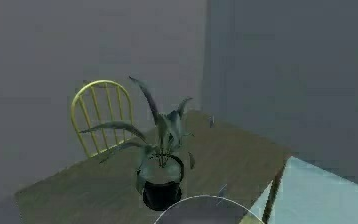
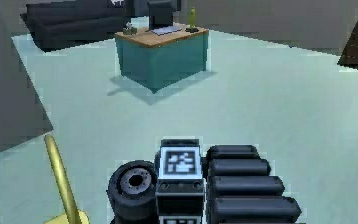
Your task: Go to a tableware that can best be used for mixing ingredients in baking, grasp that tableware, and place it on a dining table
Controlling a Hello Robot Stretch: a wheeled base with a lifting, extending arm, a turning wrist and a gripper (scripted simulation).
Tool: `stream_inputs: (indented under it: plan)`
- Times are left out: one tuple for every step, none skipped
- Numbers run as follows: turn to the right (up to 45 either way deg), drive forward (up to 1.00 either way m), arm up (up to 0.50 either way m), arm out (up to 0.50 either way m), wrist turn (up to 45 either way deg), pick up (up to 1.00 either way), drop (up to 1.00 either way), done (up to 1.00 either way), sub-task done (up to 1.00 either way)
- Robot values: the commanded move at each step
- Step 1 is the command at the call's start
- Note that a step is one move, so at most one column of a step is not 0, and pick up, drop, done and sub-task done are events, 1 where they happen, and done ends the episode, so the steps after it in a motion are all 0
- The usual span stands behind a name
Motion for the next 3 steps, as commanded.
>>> stream_inputs:
  plan:
    - [-45.0,0.0,0.0,0.0,0.0,0.0,0.0,0.0,0.0]
    - [-45.0,0.0,0.0,0.0,0.0,0.0,0.0,0.0,0.0]
    - [45.0,0.0,0.0,0.0,0.0,0.0,0.0,0.0,0.0]
